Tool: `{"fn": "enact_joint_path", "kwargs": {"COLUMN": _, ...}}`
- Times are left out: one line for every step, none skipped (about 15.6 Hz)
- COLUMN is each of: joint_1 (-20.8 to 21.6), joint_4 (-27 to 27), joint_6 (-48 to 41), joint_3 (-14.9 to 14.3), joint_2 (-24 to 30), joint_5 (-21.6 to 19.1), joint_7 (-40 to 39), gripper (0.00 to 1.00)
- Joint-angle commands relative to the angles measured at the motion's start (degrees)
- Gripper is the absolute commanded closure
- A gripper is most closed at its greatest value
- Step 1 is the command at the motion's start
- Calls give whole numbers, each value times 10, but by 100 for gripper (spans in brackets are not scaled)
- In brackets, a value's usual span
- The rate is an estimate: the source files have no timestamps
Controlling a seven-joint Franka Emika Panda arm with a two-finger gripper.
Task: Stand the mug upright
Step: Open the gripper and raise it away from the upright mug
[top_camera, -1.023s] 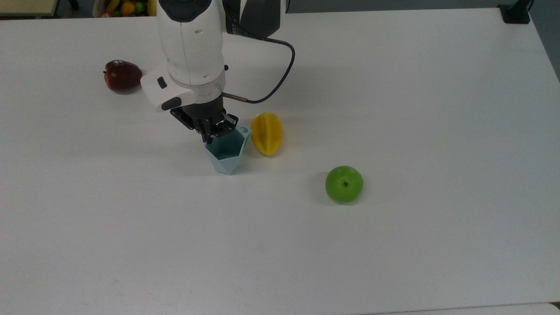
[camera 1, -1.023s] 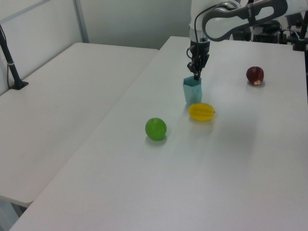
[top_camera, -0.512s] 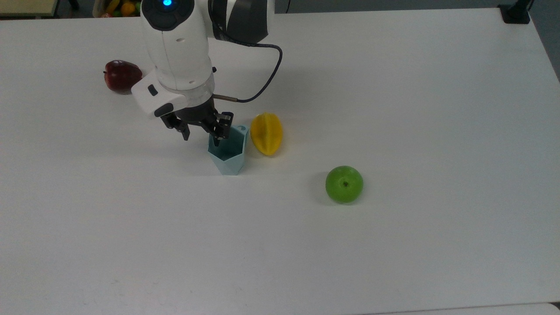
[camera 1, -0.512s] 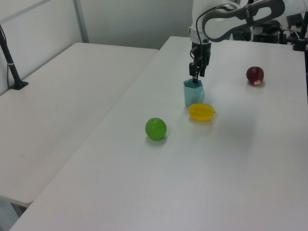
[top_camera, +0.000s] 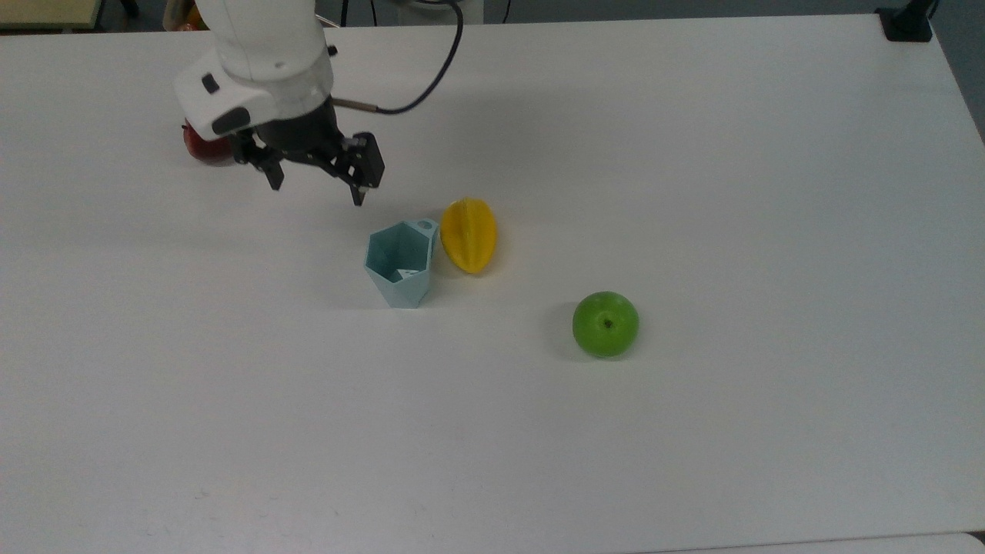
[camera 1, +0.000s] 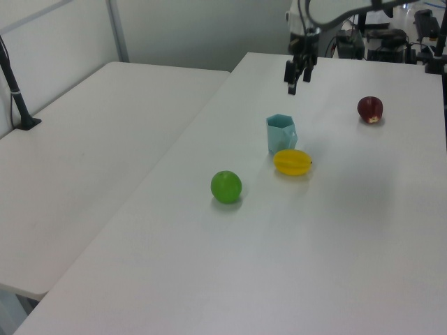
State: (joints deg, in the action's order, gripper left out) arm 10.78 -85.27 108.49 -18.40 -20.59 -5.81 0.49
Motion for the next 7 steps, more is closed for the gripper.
{"fn": "enact_joint_path", "kwargs": {"joint_1": -4, "joint_4": -14, "joint_6": -90, "joint_3": -8, "joint_2": 69, "joint_5": 34, "joint_7": -13, "gripper": 0}}
{"fn": "enact_joint_path", "kwargs": {"joint_1": -5, "joint_4": -16, "joint_6": -114, "joint_3": -8, "joint_2": 84, "joint_5": 44, "joint_7": -18, "gripper": 0}}
{"fn": "enact_joint_path", "kwargs": {"joint_1": -8, "joint_4": -16, "joint_6": -118, "joint_3": -8, "joint_2": 89, "joint_5": 45, "joint_7": -18, "gripper": 0}}
{"fn": "enact_joint_path", "kwargs": {"joint_1": -11, "joint_4": -16, "joint_6": -118, "joint_3": -8, "joint_2": 90, "joint_5": 45, "joint_7": -16, "gripper": 0}}
{"fn": "enact_joint_path", "kwargs": {"joint_1": -12, "joint_4": -16, "joint_6": -116, "joint_3": -8, "joint_2": 90, "joint_5": 45, "joint_7": -15, "gripper": 0}}
{"fn": "enact_joint_path", "kwargs": {"joint_1": -16, "joint_4": -16, "joint_6": -116, "joint_3": -9, "joint_2": 90, "joint_5": 44, "joint_7": -17, "gripper": 0}}
{"fn": "enact_joint_path", "kwargs": {"joint_1": -17, "joint_4": -16, "joint_6": -115, "joint_3": -9, "joint_2": 90, "joint_5": 44, "joint_7": -14, "gripper": 0}}
